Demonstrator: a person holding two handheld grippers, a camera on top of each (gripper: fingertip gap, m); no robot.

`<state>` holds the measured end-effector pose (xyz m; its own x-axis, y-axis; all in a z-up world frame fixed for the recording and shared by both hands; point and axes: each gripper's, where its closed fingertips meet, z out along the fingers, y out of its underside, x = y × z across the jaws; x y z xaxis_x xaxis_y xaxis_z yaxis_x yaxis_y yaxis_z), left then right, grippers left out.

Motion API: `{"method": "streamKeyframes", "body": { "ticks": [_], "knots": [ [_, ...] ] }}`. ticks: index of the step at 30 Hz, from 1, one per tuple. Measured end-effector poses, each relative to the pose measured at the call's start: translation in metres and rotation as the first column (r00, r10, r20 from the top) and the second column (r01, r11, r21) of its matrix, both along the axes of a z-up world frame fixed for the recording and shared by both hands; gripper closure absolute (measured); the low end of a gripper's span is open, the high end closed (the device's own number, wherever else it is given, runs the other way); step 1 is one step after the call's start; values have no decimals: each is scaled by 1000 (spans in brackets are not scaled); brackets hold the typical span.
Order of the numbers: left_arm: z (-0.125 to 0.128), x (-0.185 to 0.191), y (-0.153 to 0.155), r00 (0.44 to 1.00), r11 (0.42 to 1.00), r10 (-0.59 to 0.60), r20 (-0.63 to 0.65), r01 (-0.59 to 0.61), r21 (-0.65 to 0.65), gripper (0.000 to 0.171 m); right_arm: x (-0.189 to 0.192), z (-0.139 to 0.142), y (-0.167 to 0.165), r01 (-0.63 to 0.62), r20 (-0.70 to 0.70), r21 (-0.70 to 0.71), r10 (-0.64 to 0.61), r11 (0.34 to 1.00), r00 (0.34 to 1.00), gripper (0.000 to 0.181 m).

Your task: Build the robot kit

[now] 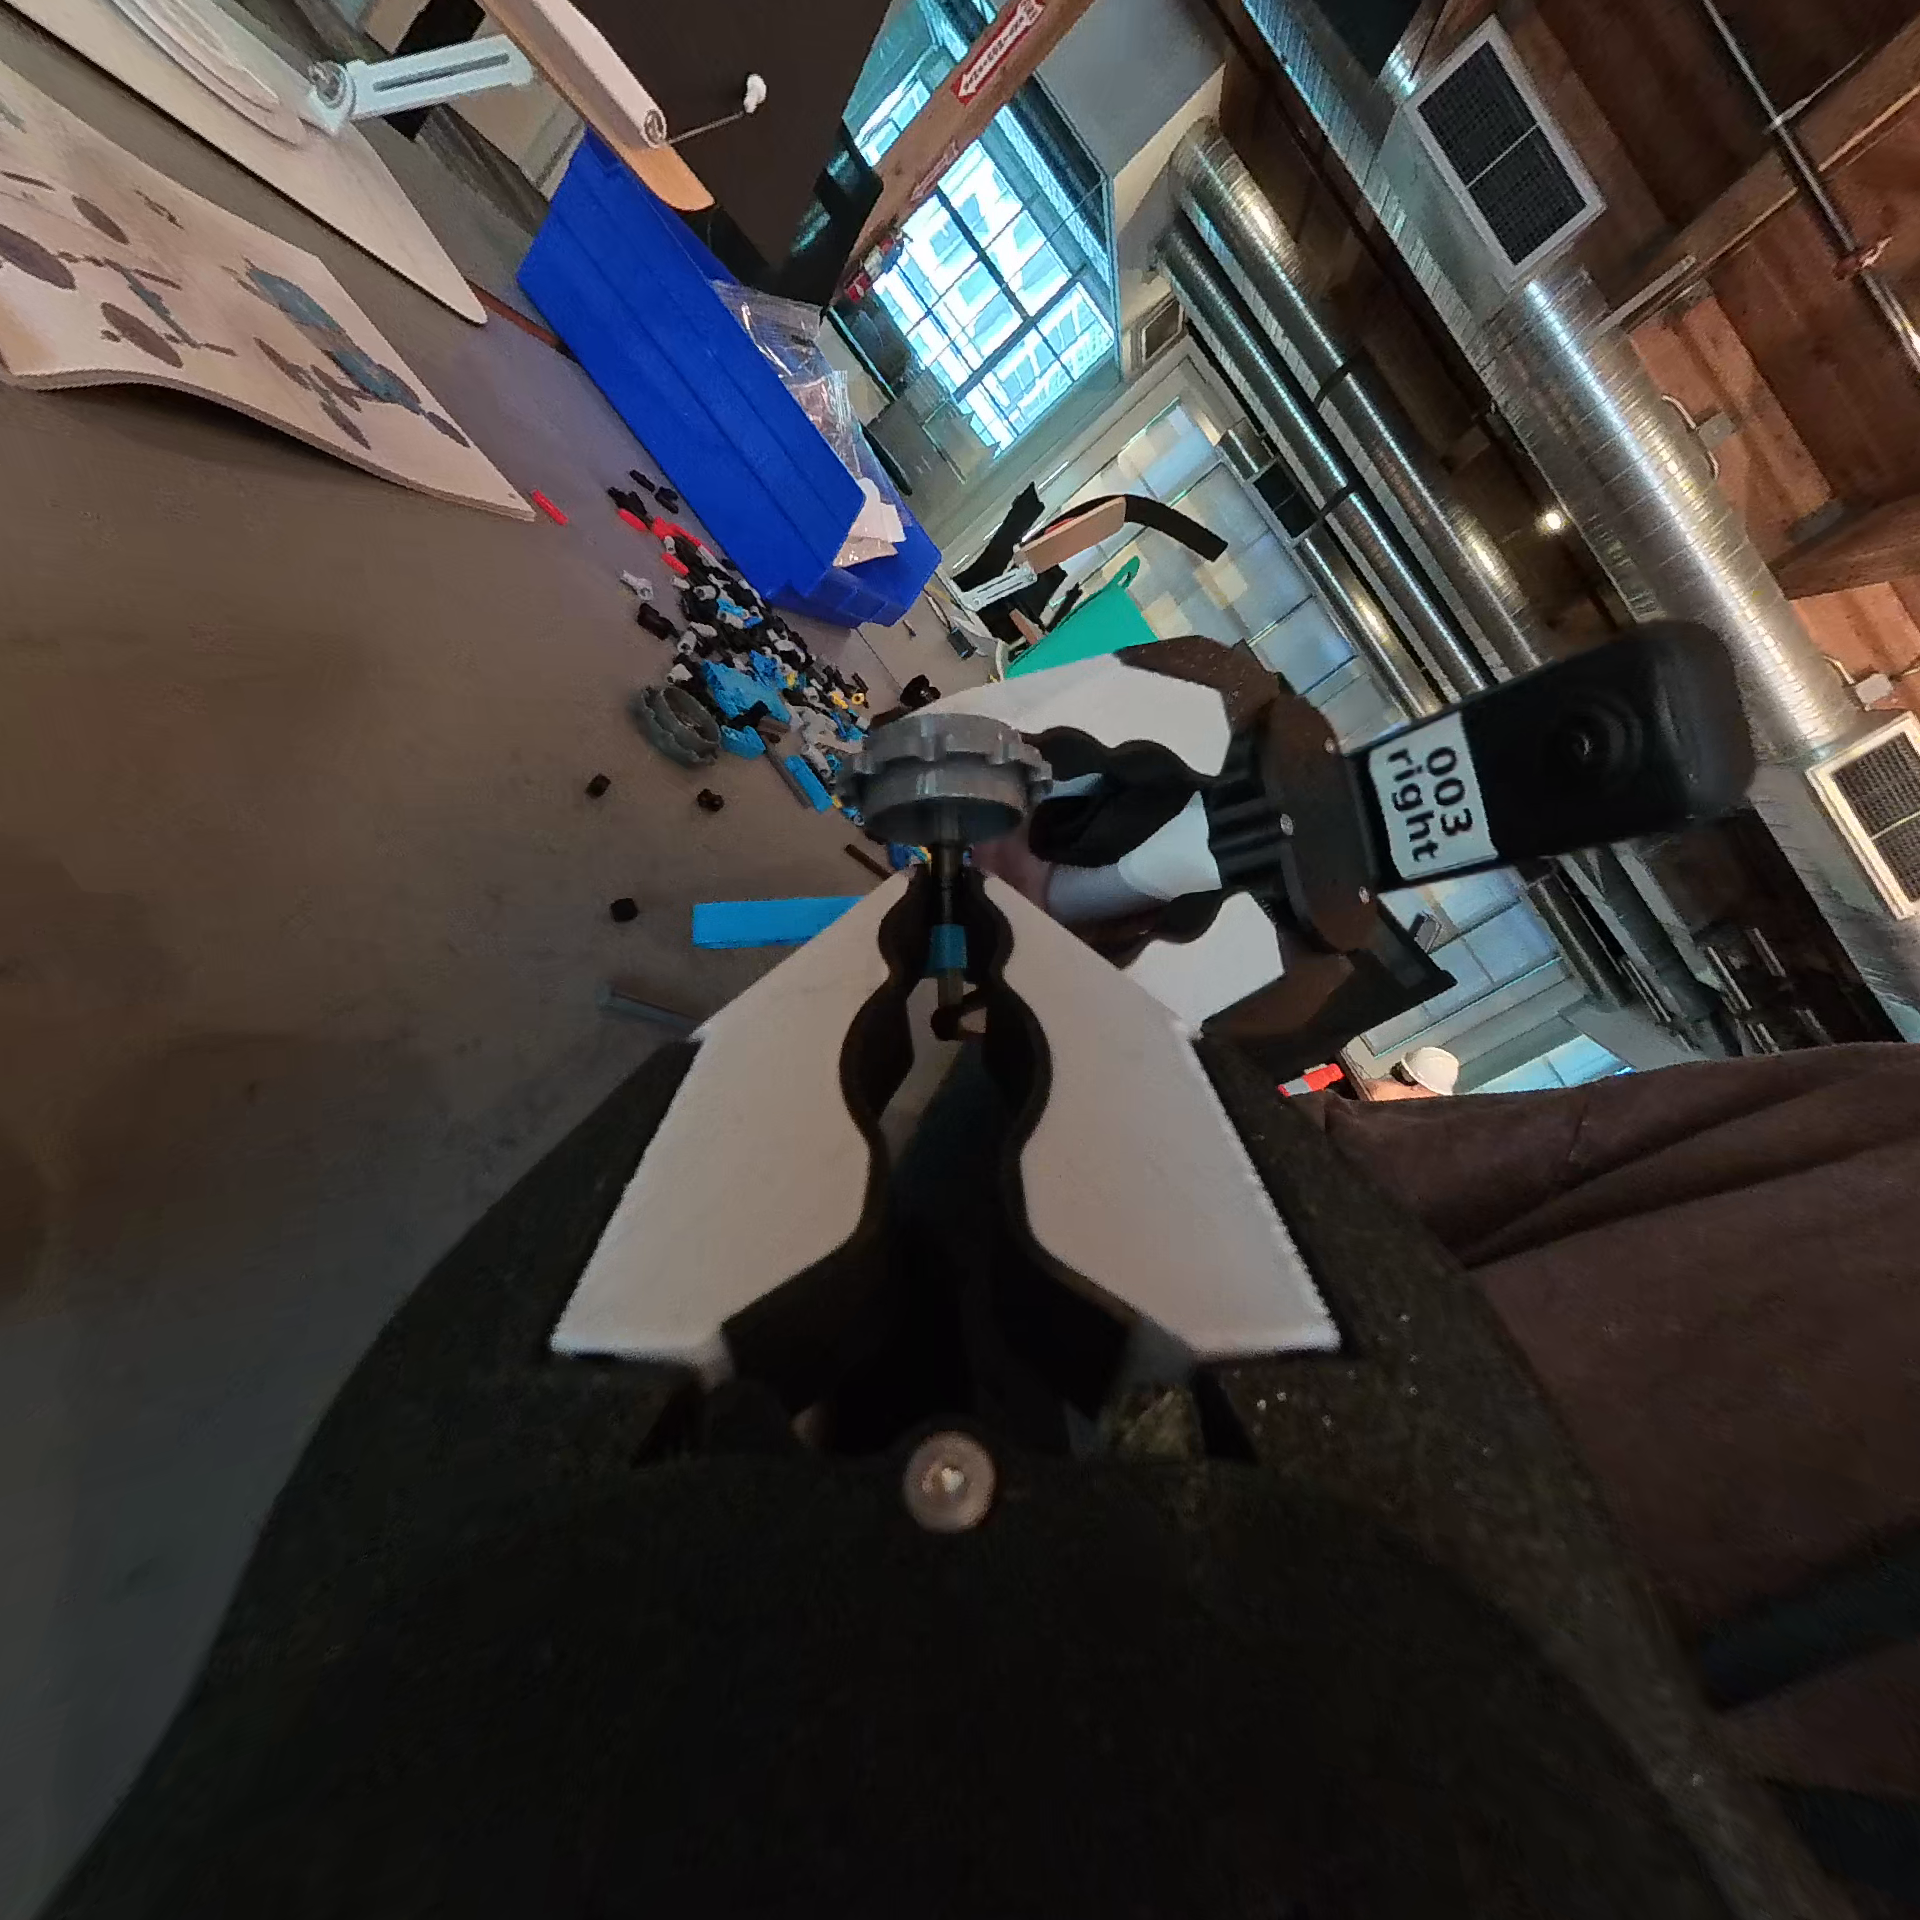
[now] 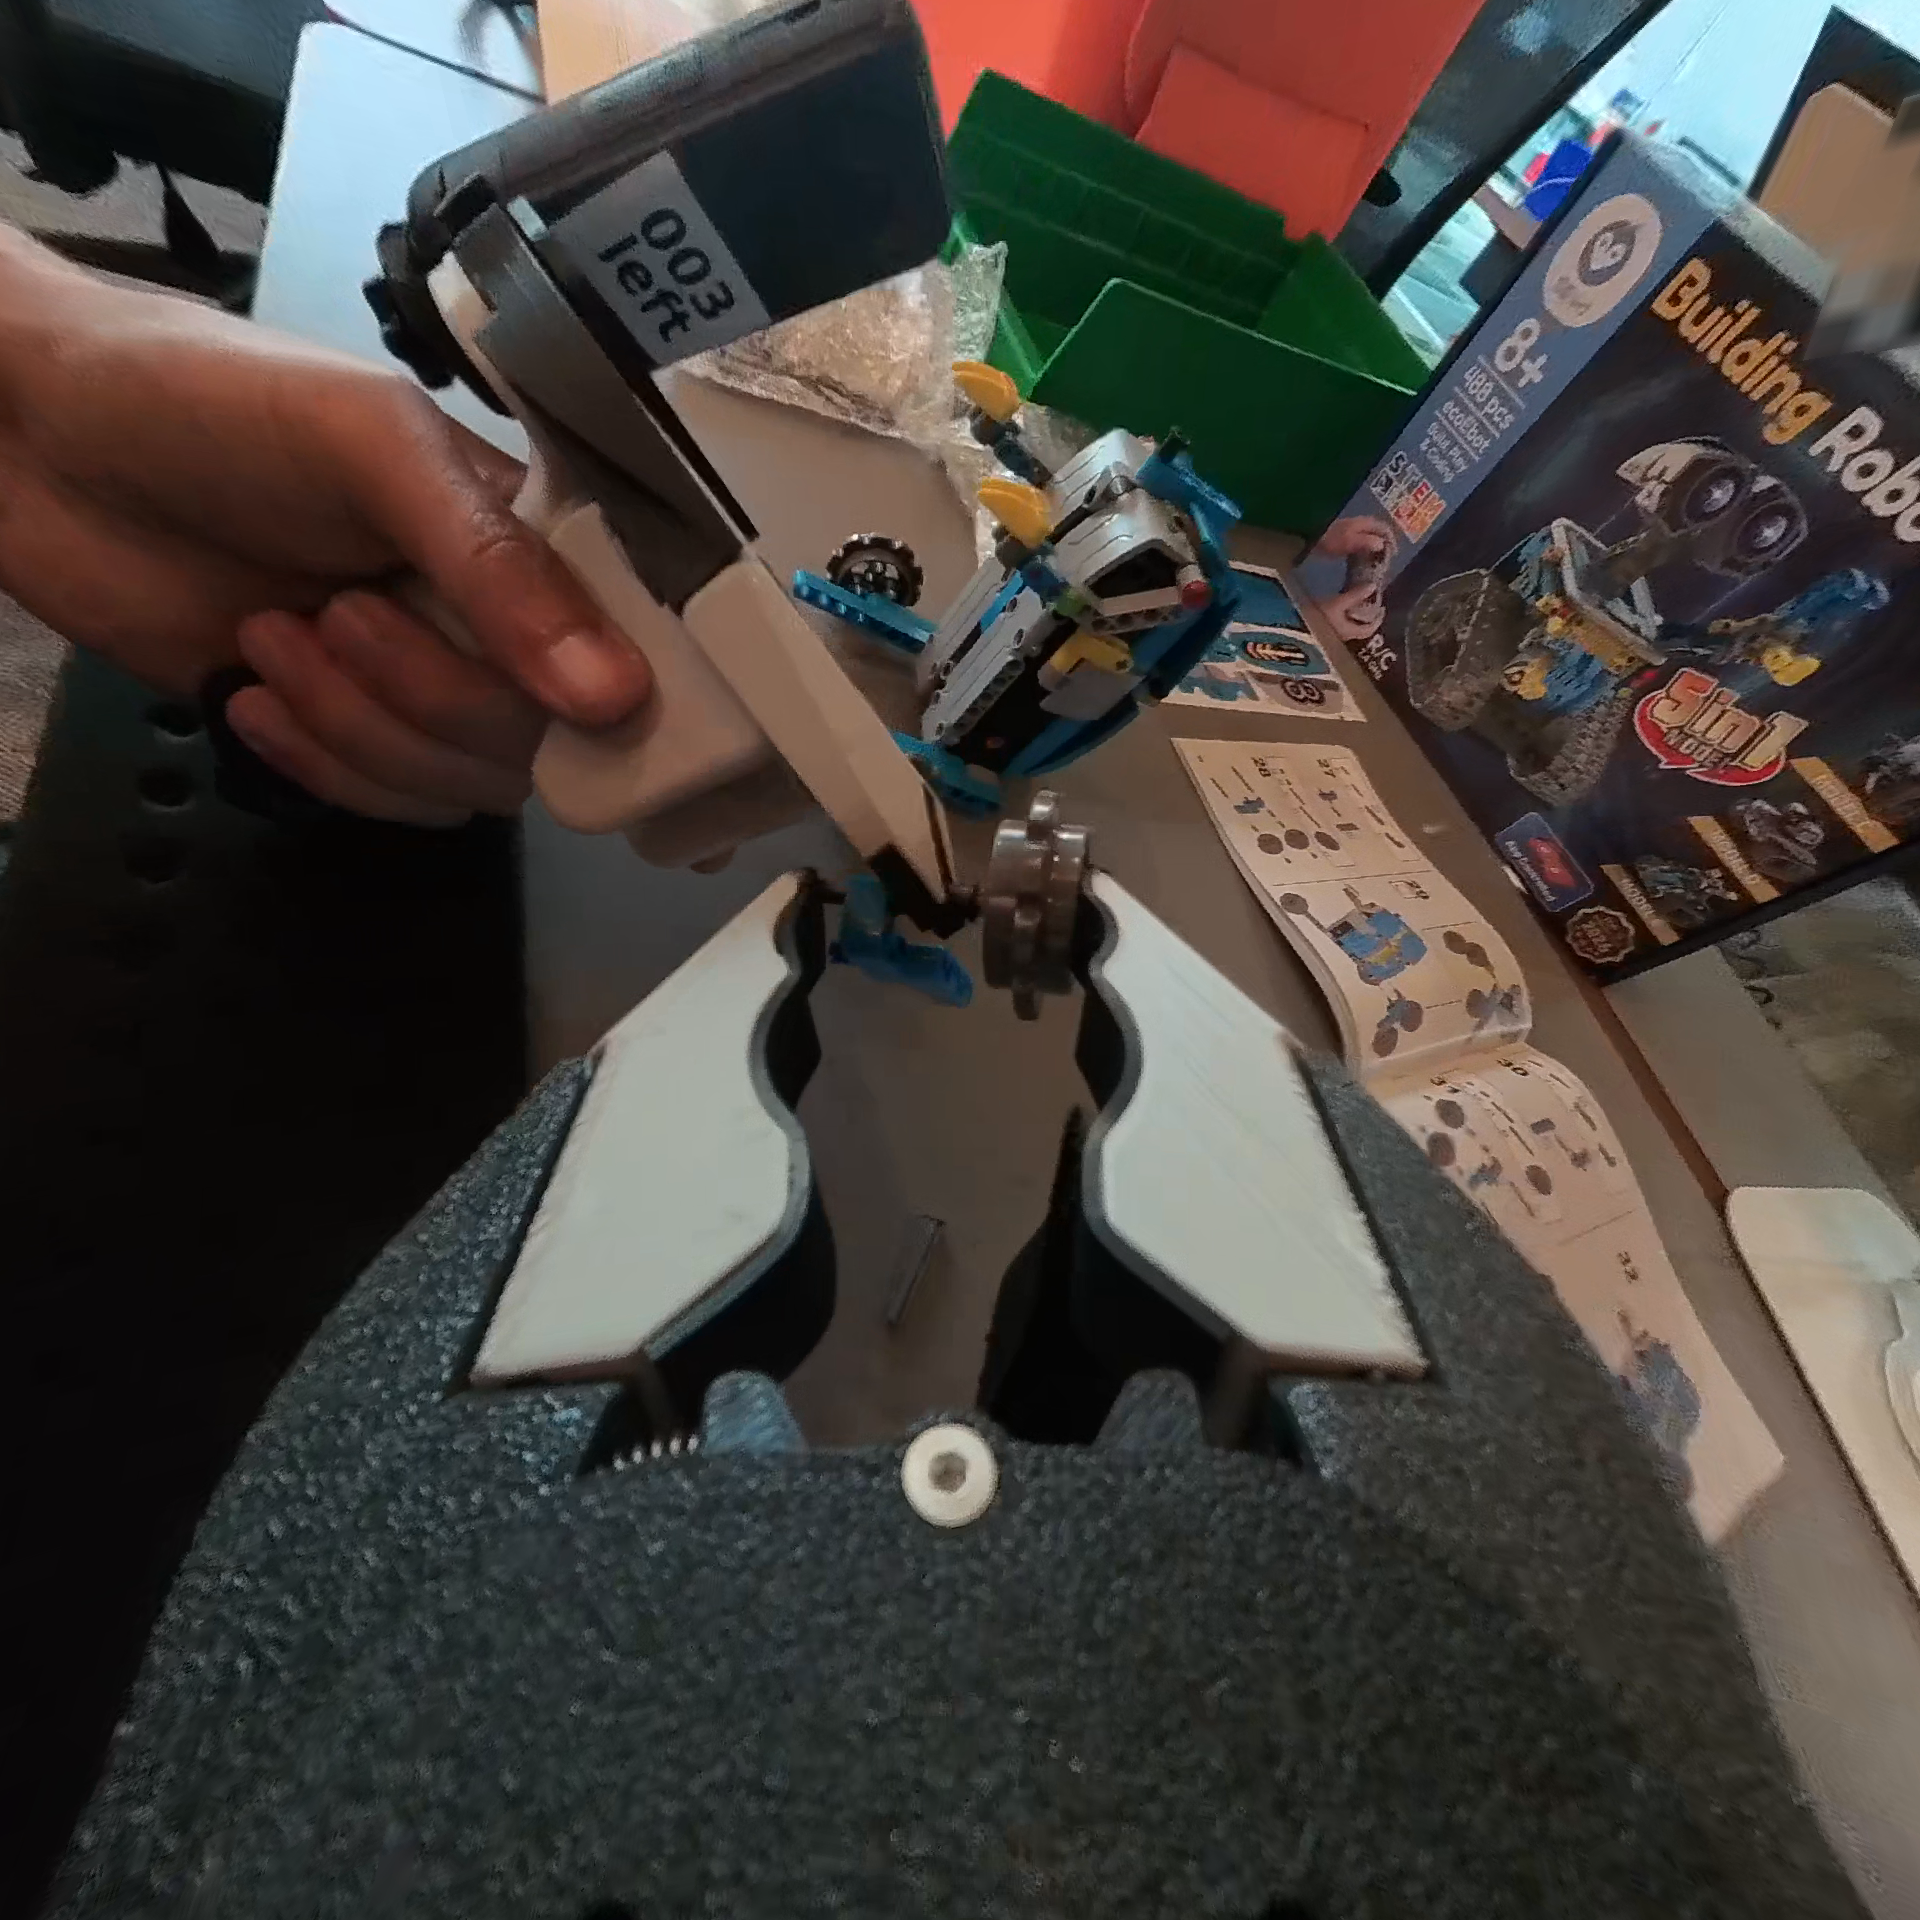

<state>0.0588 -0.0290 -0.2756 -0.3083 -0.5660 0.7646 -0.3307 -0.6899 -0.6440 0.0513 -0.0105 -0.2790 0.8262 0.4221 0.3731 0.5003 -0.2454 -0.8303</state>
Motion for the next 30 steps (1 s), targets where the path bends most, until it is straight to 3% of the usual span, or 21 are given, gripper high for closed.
{"method": "streamKeyframes", "body": {
  "ticks": [7, 9, 11, 13, 17, 20, 30],
  "knots": [
    [-1, -1, -3, 999, 999, -43, 5, 43, -21, 165, -1, -4, -3, -52, -22, -29, 52, 998, 998, 133],
    [8, -5, -3, 995, 996, -81, 66, 83, -32, 163, -5, 5, -5, -79, -114, 0, 79, 997, 990, 133],
    [12, -9, 7, 992, 998, -57, 109, 59, -11, 150, 5, 10, -4, -54, -176, 7, 55, 998, 983, 132],
    [14, -13, 15, 990, 999, -48, 131, 46, 16, 150, 16, 18, -4, -17, -242, 46, 28, 999, 970, 132],
    [9, -8, 2, 991, 993, -89, 98, 81, 86, 145, 18, 20, -2, 51, -80, 127, -41, 991, 996, 133],
    [11, -5, 3, 991, 996, -76, 108, 70, 56, 146, 15, 23, -3, 69, 41, 190, -78, 979, 996, 133],
    [11, -8, -6, 987, 992, -124, 105, 119, 47, 162, 4, 23, -5, 48, 175, 246, -93, 968, 980, 132]
  ]
}}
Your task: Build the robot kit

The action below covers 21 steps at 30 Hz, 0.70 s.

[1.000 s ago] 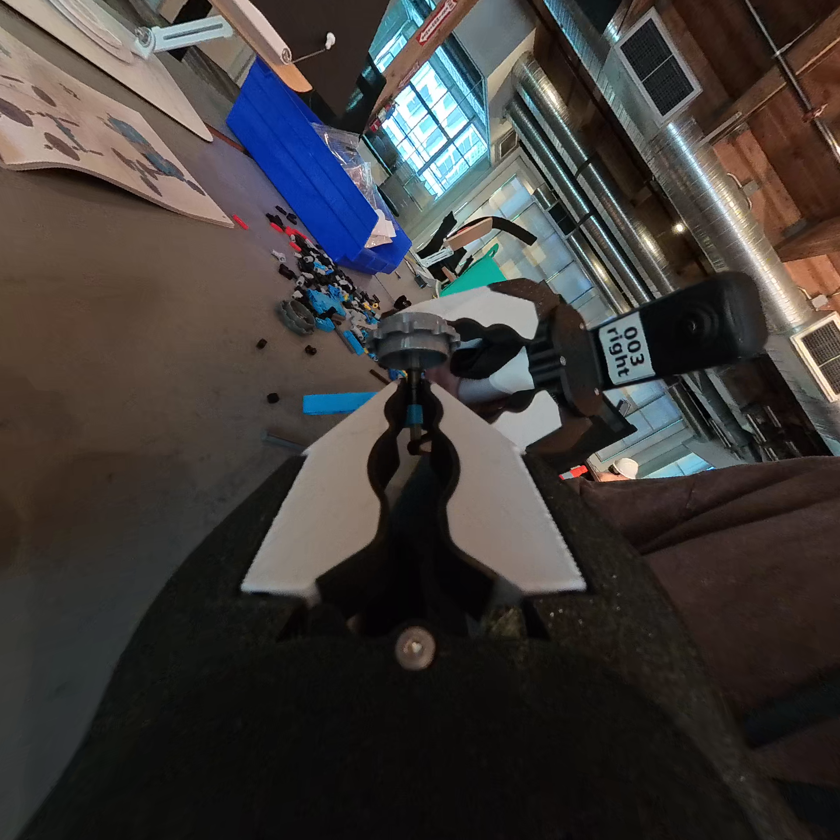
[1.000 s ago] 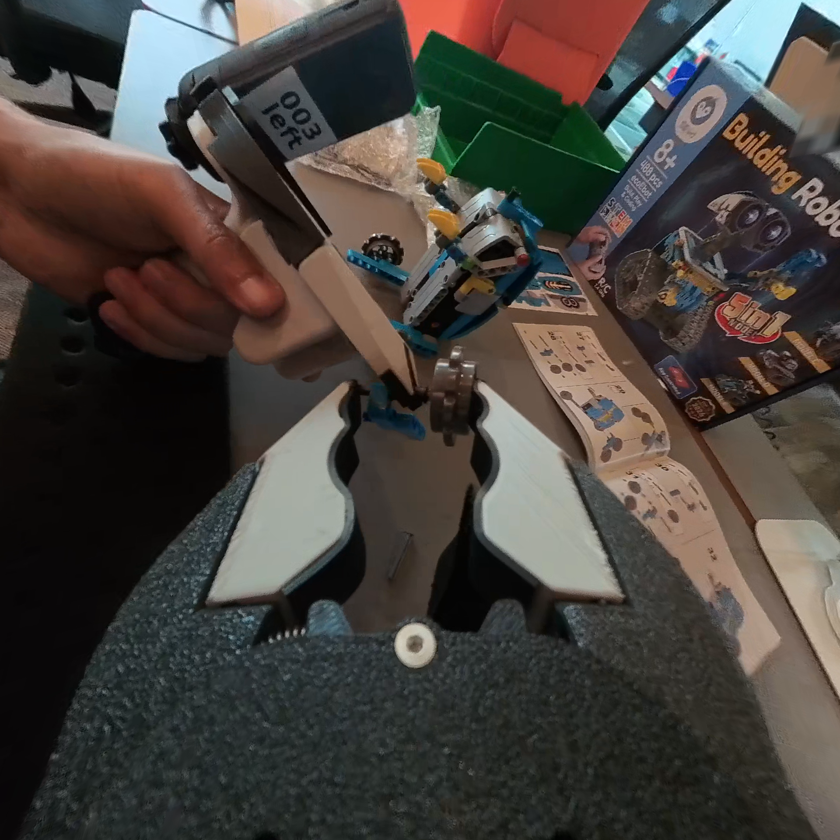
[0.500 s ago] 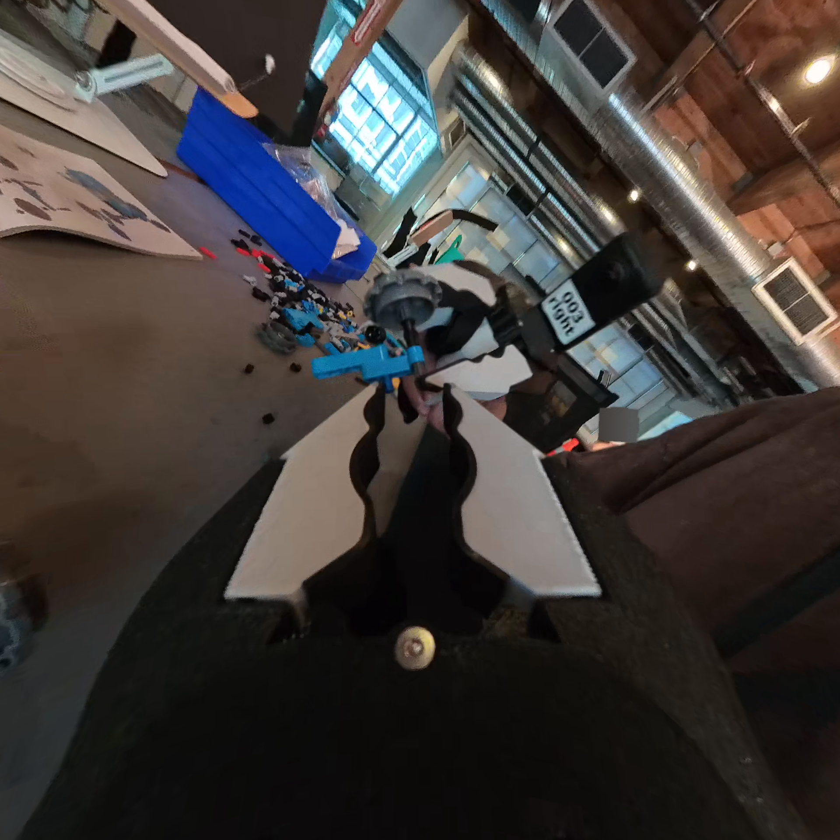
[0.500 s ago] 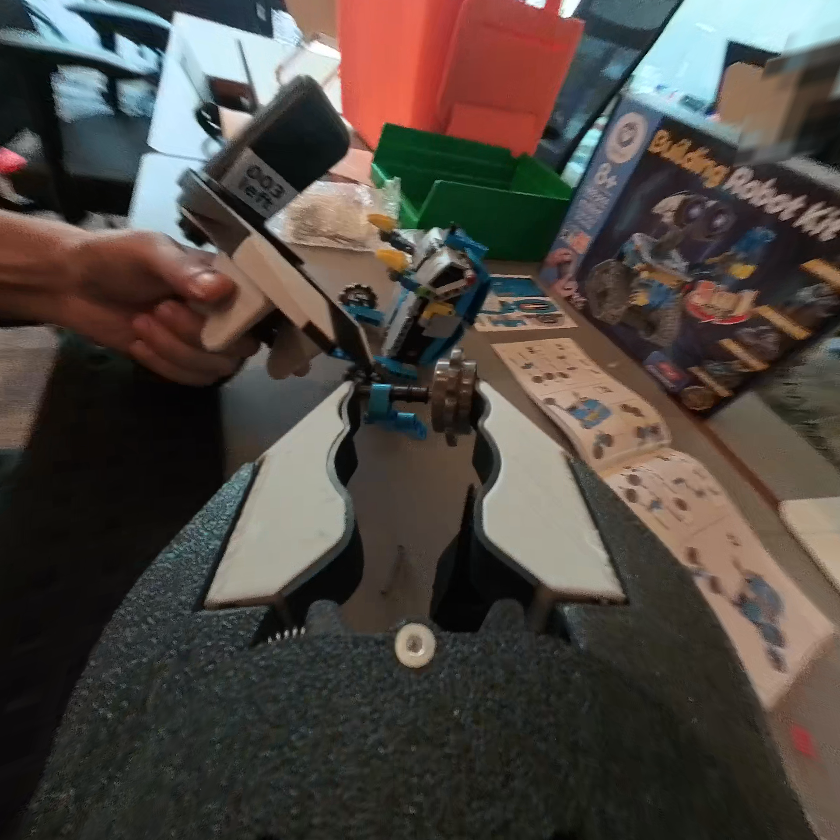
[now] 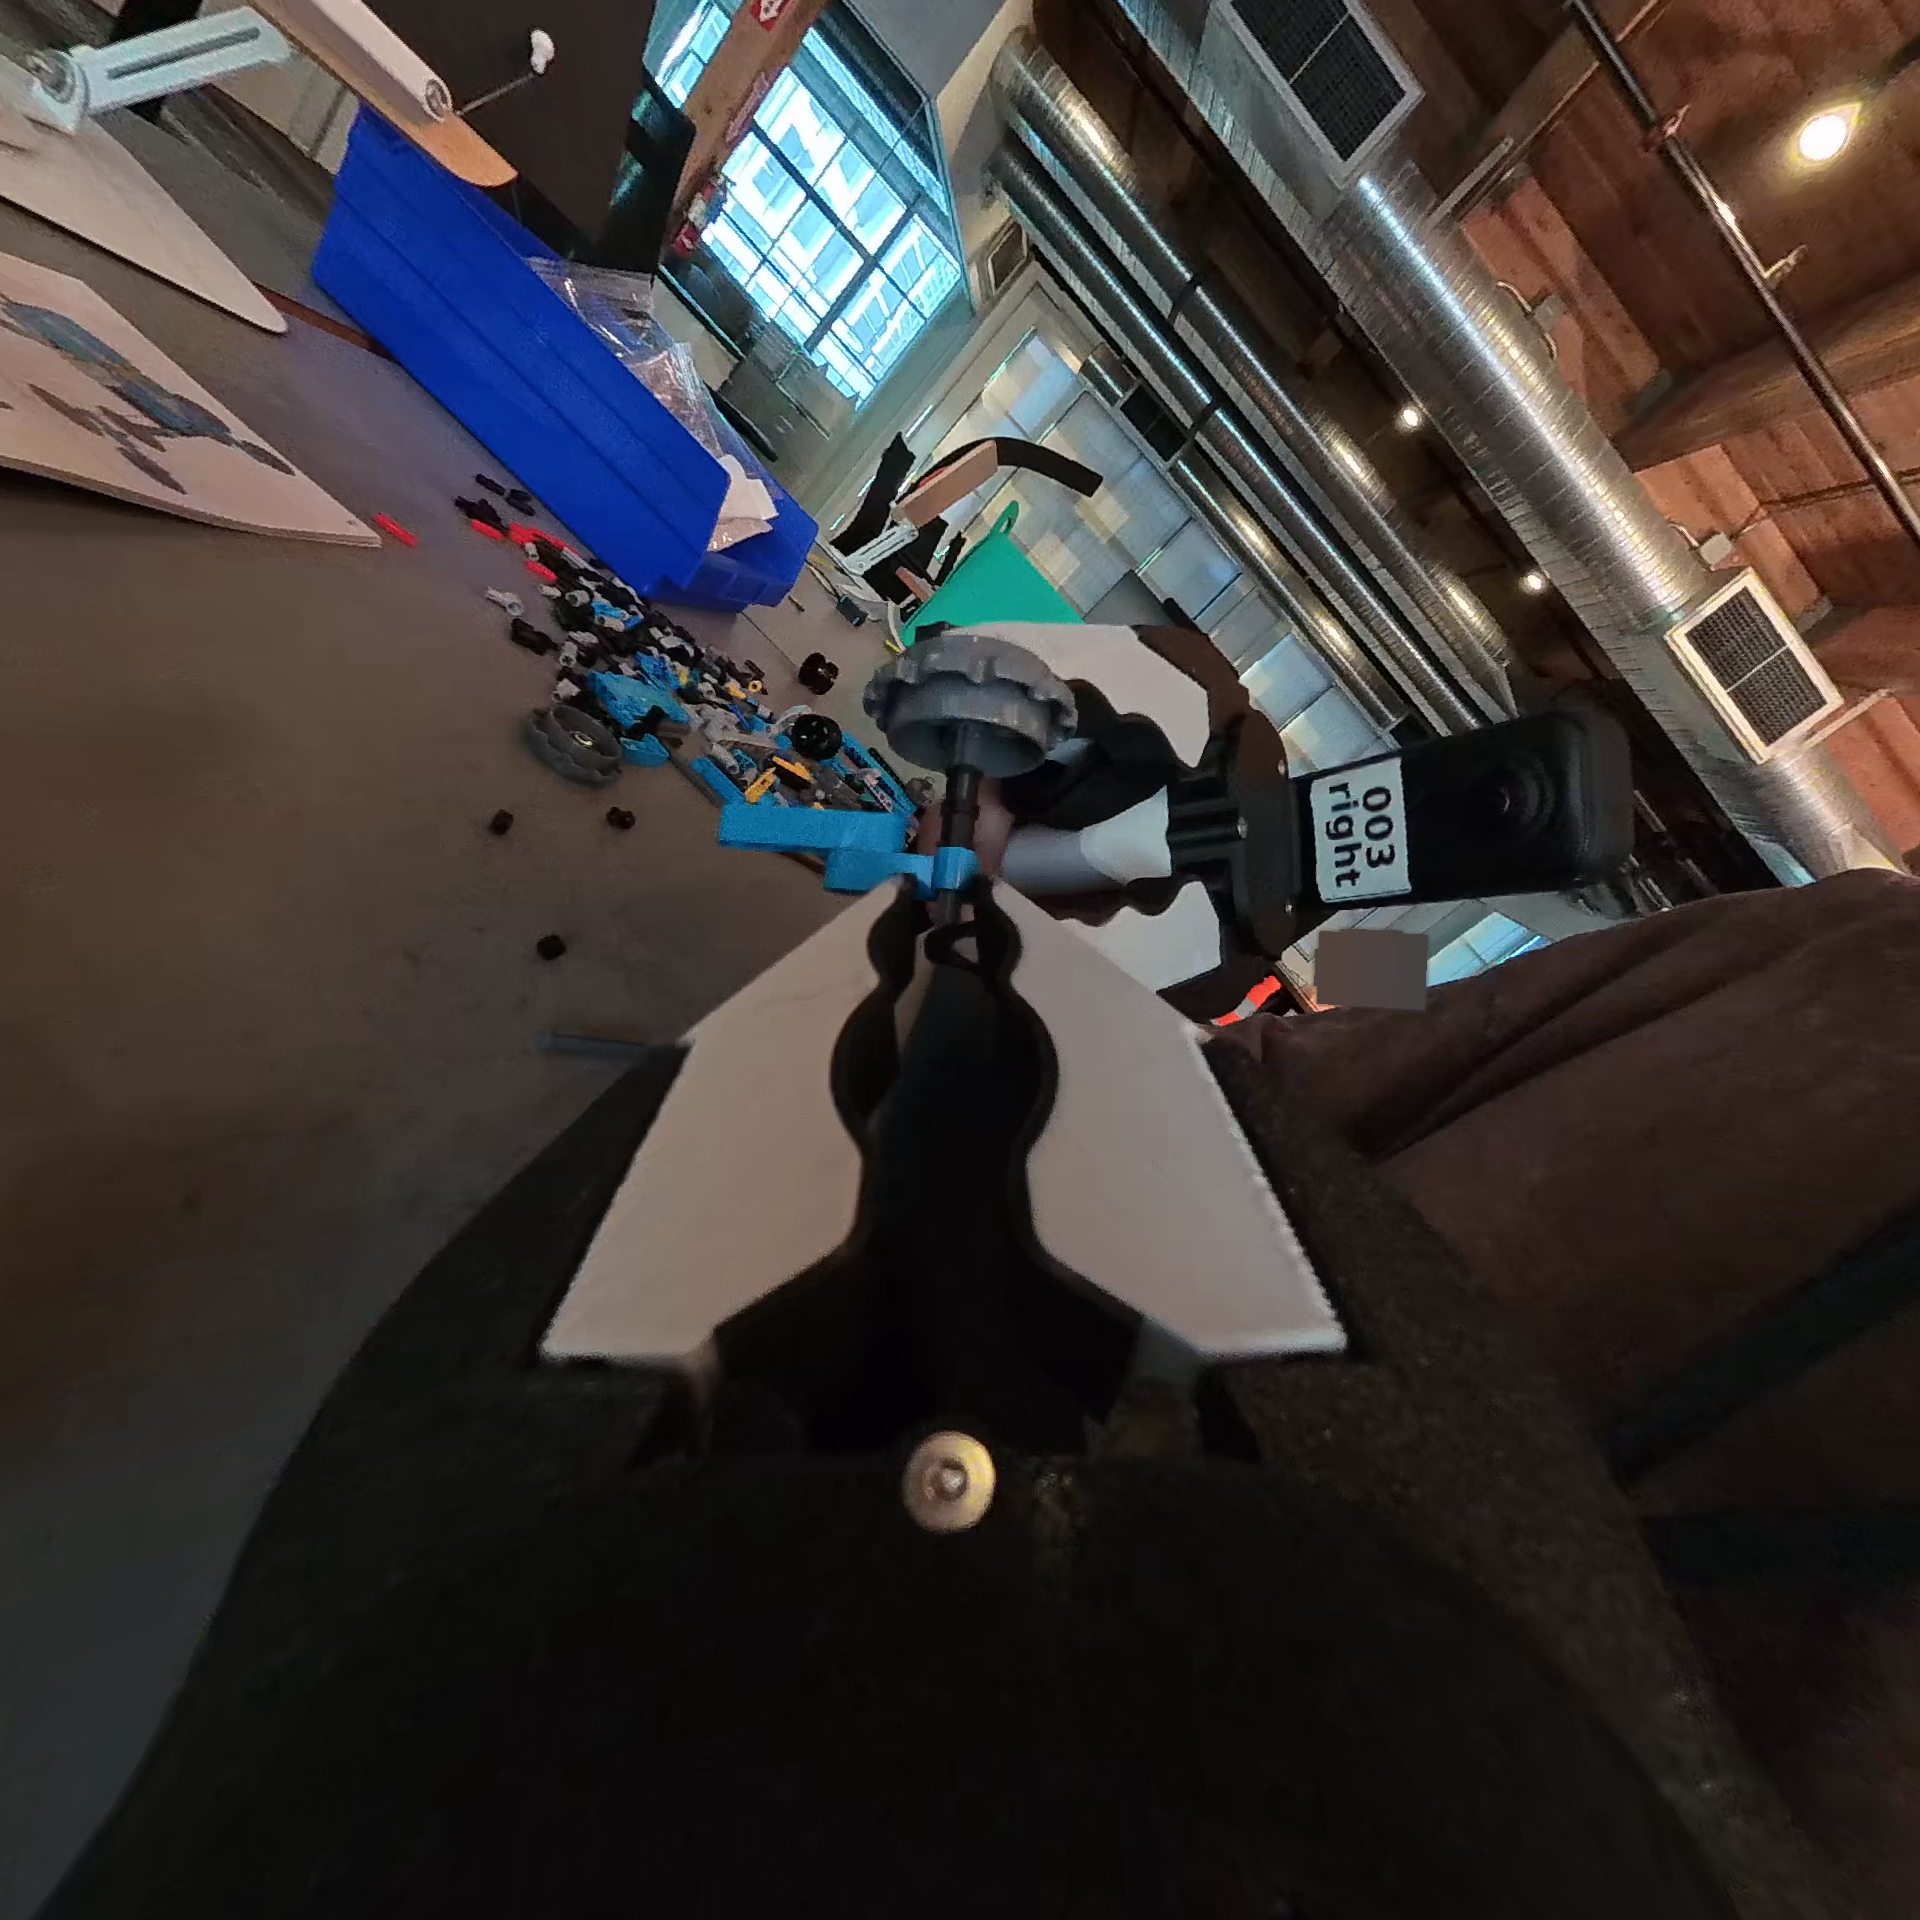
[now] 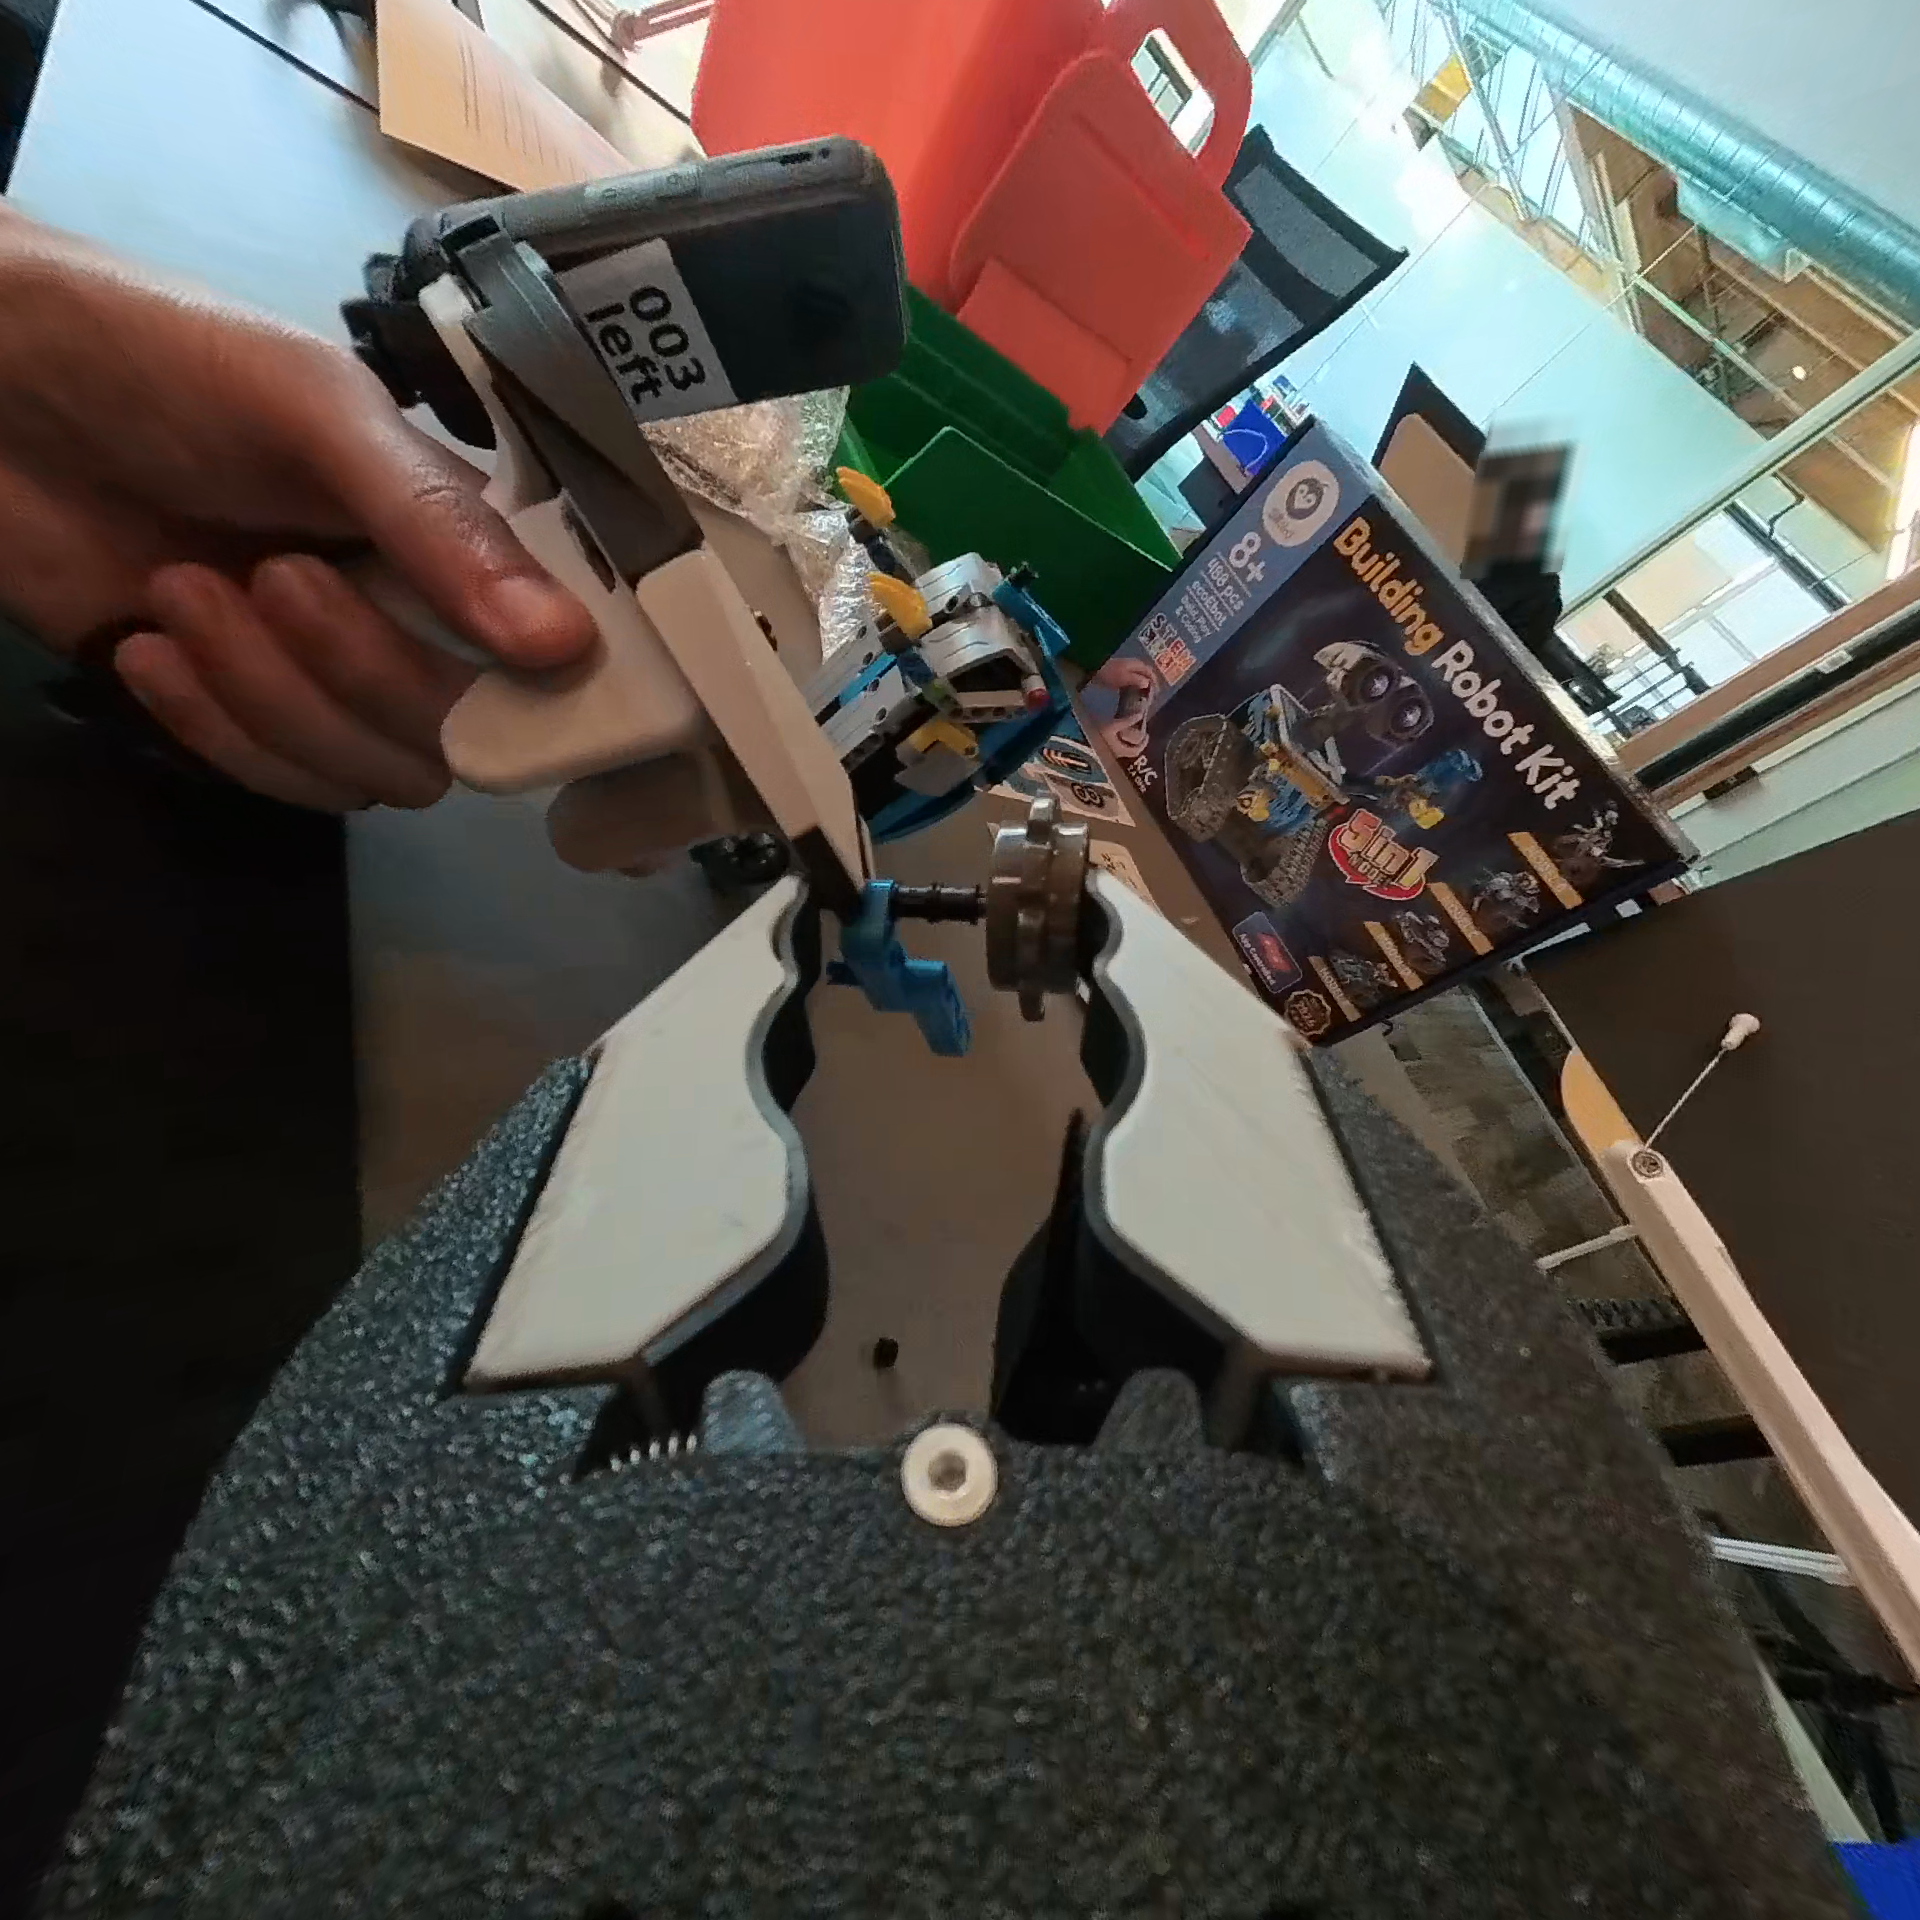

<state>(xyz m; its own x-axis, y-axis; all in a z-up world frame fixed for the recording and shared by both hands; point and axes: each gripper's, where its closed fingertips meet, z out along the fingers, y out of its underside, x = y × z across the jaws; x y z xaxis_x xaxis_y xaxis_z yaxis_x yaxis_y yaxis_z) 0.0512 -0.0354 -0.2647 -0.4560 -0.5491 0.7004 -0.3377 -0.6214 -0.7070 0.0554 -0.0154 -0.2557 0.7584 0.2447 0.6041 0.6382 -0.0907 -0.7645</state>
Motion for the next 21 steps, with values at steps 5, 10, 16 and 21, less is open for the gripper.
{"method": "streamKeyframes", "body": {
  "ticks": [5, 10, 16, 21],
  "knots": [
    [-1, 0, 0, 1000, 1000, 9, -1, -9, 10, 162, -1, -2, 0, -14, -22, -9, 14, 1000, 1000, 132],
    [-3, -2, -5, 1000, 999, -11, 3, 11, 45, 164, -6, -7, -1, -61, -59, -35, 59, 997, 996, 130],
    [-8, -4, 1, 1000, 989, 1, -19, 2, 146, 165, -8, -5, -10, -217, -355, -114, 164, 970, 920, 127],
    [-26, -11, -1, 1000, 863, 7, -17, 3, 505, 165, 13, -8, -21, -463, -766, -187, 167, 866, 620, 112]
  ]
}}
